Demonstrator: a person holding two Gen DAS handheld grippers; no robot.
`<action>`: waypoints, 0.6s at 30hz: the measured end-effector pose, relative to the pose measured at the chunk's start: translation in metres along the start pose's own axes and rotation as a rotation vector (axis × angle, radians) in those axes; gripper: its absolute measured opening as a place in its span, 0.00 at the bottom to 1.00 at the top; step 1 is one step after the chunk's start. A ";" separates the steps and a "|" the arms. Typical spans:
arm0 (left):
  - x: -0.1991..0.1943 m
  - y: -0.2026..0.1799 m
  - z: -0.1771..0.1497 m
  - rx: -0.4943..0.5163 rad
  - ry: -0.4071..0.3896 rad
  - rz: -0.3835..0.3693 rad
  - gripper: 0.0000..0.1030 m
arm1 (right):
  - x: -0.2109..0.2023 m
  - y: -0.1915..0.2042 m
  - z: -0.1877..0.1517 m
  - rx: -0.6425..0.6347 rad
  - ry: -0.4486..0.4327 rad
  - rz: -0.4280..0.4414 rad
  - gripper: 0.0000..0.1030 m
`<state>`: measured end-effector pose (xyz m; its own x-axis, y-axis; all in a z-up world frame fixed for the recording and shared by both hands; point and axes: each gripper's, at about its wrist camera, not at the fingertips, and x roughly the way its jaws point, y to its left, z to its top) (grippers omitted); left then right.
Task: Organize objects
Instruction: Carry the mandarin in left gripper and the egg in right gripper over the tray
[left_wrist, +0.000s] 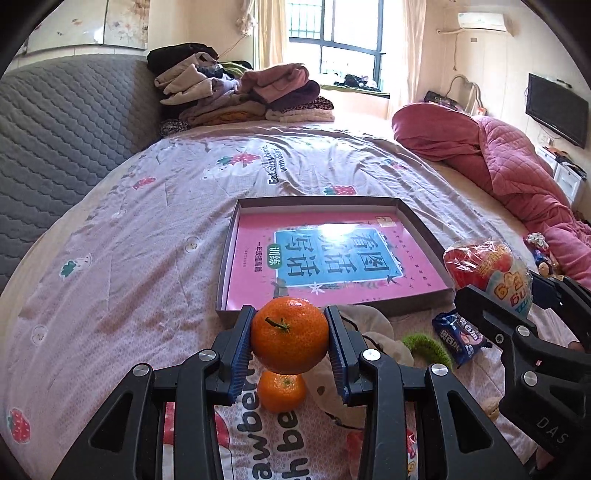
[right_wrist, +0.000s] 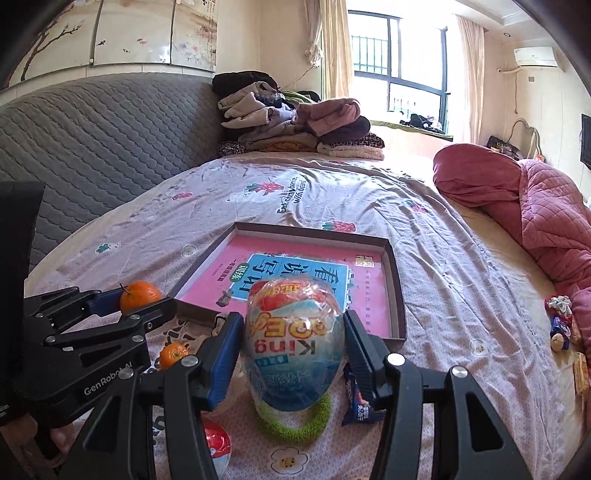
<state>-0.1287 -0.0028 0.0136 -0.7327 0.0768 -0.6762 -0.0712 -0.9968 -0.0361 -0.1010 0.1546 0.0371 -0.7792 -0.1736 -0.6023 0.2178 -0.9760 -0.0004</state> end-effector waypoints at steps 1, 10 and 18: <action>0.002 0.000 0.004 0.000 -0.001 0.000 0.37 | 0.002 -0.001 0.002 0.003 0.001 0.003 0.53; 0.020 0.004 0.031 -0.002 -0.023 0.021 0.37 | 0.015 -0.012 0.020 0.024 -0.014 -0.019 0.53; 0.041 0.006 0.046 0.000 -0.008 0.031 0.37 | 0.035 -0.021 0.036 0.024 -0.017 -0.037 0.53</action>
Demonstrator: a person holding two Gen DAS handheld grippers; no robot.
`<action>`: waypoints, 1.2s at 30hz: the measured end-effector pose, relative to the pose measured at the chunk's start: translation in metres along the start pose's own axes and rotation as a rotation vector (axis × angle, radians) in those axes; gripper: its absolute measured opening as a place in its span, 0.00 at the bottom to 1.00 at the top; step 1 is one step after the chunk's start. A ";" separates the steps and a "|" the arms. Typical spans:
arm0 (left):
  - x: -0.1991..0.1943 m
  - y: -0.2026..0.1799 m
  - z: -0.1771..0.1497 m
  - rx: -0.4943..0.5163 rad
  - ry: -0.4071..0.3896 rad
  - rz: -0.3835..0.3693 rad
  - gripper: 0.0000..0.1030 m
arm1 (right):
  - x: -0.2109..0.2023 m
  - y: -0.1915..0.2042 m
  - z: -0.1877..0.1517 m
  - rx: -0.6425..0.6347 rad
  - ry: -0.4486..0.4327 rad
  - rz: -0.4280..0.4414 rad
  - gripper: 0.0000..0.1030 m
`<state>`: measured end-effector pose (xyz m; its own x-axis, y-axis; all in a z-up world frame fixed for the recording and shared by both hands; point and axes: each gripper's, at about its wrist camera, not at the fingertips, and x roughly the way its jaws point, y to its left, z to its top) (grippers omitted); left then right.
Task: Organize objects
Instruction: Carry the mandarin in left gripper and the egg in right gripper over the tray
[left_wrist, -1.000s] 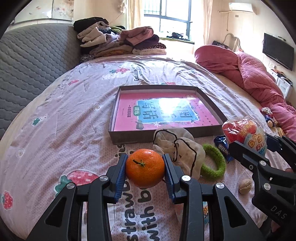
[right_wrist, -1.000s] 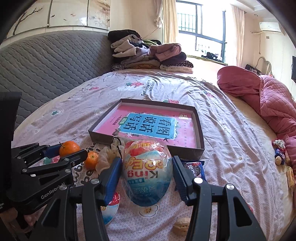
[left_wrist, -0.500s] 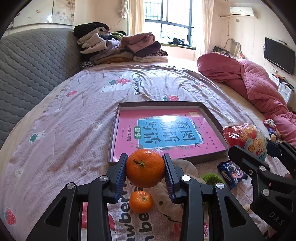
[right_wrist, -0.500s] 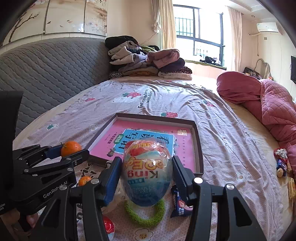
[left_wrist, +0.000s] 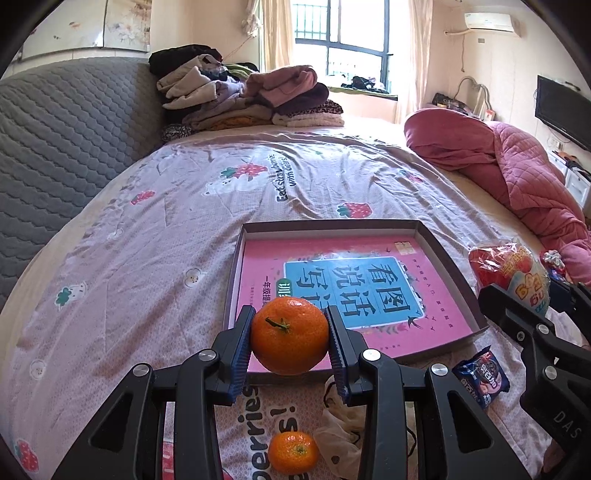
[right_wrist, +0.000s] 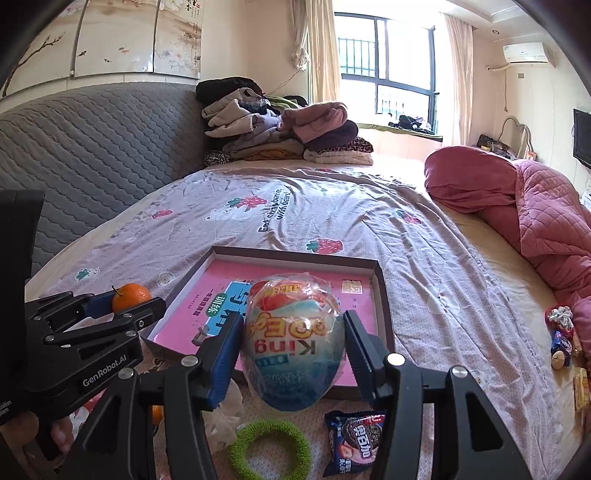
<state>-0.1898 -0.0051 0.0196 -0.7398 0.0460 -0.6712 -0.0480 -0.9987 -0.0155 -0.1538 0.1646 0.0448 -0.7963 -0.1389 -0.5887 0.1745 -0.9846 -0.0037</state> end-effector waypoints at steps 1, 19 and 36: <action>0.003 0.000 0.002 -0.001 0.003 -0.001 0.37 | 0.003 -0.001 0.001 -0.001 0.003 -0.002 0.53; 0.082 -0.004 0.018 -0.003 0.084 0.002 0.37 | 0.082 -0.016 0.004 0.045 0.101 -0.004 0.53; 0.134 -0.006 -0.001 -0.012 0.218 0.001 0.37 | 0.139 -0.019 -0.025 0.054 0.290 -0.027 0.53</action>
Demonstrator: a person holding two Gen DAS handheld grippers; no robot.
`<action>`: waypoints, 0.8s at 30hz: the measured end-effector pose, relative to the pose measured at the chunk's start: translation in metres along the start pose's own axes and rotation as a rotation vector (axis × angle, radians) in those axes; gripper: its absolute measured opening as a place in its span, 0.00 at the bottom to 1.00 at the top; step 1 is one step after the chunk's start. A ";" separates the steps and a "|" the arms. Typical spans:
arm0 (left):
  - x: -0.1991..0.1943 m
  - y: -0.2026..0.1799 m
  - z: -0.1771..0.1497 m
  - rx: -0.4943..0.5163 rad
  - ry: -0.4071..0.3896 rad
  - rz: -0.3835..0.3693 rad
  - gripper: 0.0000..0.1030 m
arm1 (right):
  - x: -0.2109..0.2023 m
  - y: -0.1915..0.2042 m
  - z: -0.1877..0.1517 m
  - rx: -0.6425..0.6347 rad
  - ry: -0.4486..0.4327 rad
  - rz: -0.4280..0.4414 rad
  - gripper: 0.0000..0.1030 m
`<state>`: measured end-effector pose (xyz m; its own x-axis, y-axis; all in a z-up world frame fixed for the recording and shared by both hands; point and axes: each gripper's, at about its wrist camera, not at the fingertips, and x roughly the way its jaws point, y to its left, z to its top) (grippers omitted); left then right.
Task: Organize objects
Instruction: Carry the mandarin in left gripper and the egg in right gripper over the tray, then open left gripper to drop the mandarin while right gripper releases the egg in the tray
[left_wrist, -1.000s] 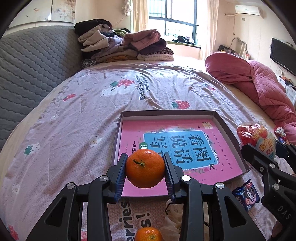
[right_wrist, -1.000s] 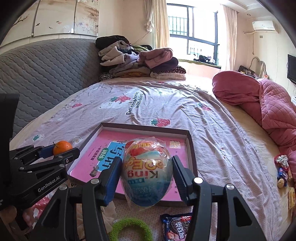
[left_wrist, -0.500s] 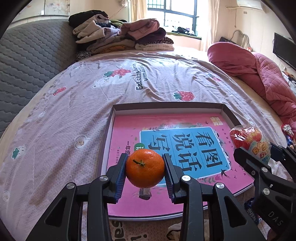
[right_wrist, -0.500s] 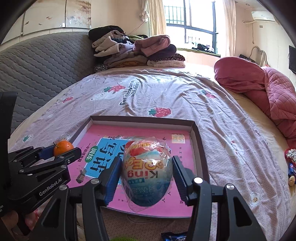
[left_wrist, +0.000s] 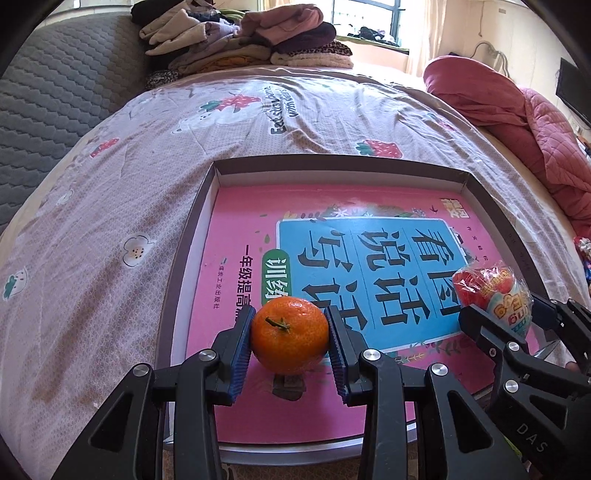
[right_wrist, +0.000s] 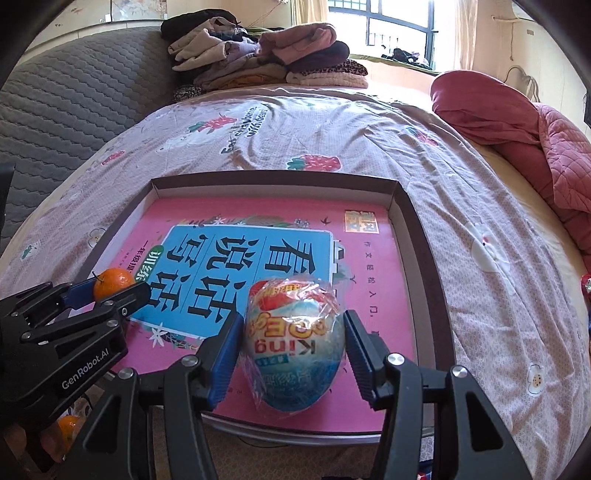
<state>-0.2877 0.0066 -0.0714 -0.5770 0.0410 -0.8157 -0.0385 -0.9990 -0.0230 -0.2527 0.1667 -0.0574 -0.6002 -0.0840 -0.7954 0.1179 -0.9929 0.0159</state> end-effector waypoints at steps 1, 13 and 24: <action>0.001 0.000 0.000 0.000 0.007 -0.001 0.37 | 0.000 0.000 -0.001 -0.003 0.001 -0.004 0.53; 0.006 -0.002 0.000 0.001 0.060 -0.003 0.39 | 0.001 0.005 0.003 -0.014 0.036 -0.011 0.54; 0.001 0.007 0.001 -0.013 0.089 0.001 0.57 | -0.009 0.005 0.007 -0.008 0.039 -0.012 0.54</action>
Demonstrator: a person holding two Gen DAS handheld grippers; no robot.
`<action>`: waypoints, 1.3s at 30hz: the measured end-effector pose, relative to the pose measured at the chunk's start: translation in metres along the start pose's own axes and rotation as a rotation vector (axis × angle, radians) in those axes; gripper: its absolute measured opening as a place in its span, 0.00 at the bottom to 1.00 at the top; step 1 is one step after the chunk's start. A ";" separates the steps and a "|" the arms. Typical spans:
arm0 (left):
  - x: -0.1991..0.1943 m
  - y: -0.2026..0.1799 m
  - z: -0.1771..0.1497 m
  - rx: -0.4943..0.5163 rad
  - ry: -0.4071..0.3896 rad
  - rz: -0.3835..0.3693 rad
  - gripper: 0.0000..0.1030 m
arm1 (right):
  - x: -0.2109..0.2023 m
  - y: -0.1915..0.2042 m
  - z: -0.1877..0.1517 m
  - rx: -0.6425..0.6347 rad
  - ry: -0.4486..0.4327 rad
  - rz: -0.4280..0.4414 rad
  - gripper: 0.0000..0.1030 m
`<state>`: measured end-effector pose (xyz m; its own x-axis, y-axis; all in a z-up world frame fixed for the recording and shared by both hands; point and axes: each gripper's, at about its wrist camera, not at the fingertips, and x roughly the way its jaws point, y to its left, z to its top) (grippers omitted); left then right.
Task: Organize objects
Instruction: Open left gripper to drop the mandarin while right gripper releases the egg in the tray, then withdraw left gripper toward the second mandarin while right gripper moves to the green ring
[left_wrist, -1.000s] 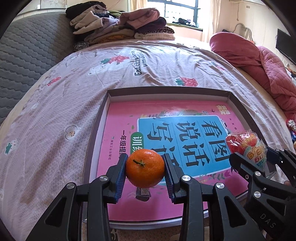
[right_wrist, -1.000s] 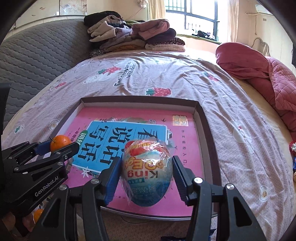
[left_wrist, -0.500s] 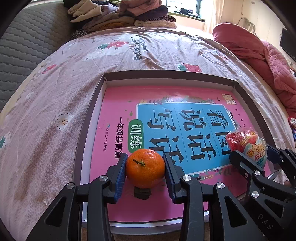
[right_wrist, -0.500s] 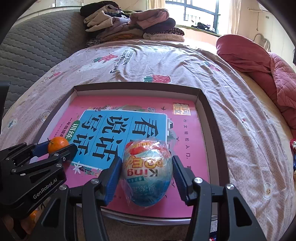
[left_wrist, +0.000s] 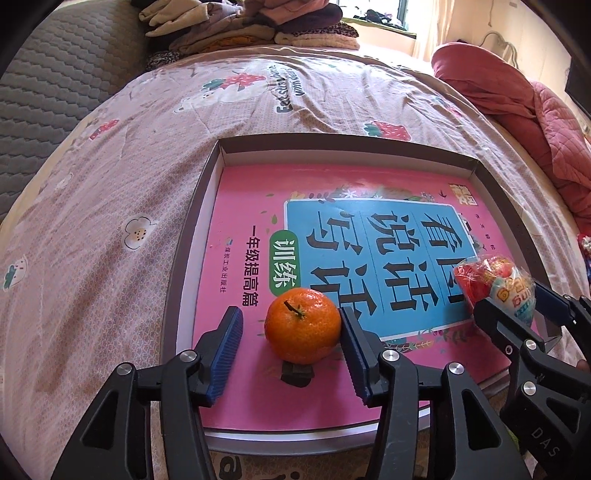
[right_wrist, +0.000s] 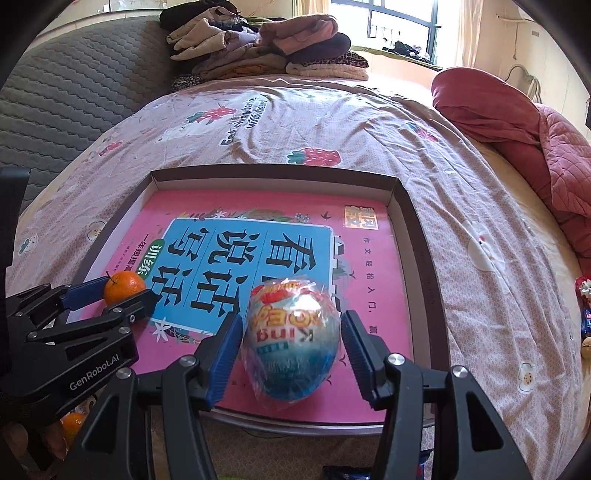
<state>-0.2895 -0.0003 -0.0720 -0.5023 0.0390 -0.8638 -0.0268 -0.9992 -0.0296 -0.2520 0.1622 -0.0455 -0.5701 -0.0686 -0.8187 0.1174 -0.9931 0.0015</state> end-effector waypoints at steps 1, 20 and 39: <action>-0.002 0.001 0.000 -0.001 -0.002 -0.004 0.58 | -0.002 0.000 0.000 0.003 0.000 0.006 0.54; -0.079 0.002 -0.013 -0.010 -0.079 -0.032 0.68 | -0.082 0.003 -0.005 -0.036 -0.129 -0.006 0.55; -0.171 0.014 -0.053 -0.004 -0.196 -0.004 0.68 | -0.180 0.012 -0.030 -0.065 -0.254 0.003 0.55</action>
<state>-0.1584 -0.0216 0.0488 -0.6612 0.0438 -0.7490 -0.0262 -0.9990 -0.0353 -0.1242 0.1654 0.0847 -0.7545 -0.1015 -0.6484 0.1669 -0.9852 -0.0400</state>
